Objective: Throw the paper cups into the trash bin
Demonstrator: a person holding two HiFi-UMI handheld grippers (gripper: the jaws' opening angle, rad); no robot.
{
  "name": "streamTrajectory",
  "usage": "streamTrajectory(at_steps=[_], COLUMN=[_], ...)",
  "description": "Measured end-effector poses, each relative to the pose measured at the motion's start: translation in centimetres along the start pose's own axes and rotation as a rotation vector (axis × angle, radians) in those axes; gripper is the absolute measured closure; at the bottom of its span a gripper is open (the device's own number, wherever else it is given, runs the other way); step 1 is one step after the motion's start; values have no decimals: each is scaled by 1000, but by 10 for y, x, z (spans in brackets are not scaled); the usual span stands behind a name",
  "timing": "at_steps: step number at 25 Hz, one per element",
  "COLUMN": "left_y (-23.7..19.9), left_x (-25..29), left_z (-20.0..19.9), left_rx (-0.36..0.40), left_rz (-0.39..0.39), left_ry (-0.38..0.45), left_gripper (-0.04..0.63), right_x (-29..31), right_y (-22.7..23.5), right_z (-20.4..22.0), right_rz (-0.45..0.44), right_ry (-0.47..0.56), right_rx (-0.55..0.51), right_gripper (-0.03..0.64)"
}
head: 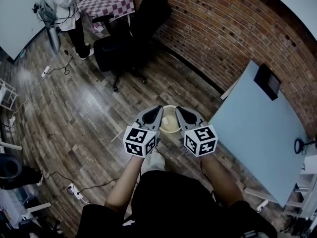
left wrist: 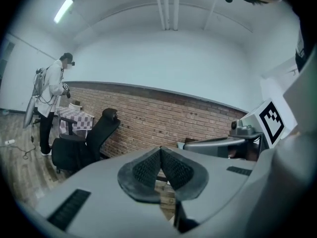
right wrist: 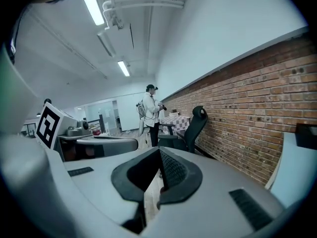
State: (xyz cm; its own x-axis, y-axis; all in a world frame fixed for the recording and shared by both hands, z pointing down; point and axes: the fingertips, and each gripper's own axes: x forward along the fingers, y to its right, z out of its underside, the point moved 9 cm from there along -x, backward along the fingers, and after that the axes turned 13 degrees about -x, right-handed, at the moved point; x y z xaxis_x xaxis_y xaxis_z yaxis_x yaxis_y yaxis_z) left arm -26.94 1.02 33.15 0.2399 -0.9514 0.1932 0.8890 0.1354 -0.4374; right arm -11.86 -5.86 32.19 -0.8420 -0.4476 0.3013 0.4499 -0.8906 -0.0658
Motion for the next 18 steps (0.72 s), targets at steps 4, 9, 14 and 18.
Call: streamTrajectory(at_steps=[4,9,14,18], left_y=[27,55,77,91], left_x=[-15,-38,-55,-68], left_z=[8,18,29,35], left_rx=[8,45,71,73], left_rz=[21,22,28,42], left_ry=[2,-3,1,14], left_gripper=[588,588,588,588], right_x=[-29,-64,-91,-107], right_y=[-6,-16,-27,-36], right_z=[3,4,9,12], right_rz=[21,43,57,61], right_ry=[20,51,76,90], right_rx=[8,7,5,7], right_gripper=[614,614,614,614])
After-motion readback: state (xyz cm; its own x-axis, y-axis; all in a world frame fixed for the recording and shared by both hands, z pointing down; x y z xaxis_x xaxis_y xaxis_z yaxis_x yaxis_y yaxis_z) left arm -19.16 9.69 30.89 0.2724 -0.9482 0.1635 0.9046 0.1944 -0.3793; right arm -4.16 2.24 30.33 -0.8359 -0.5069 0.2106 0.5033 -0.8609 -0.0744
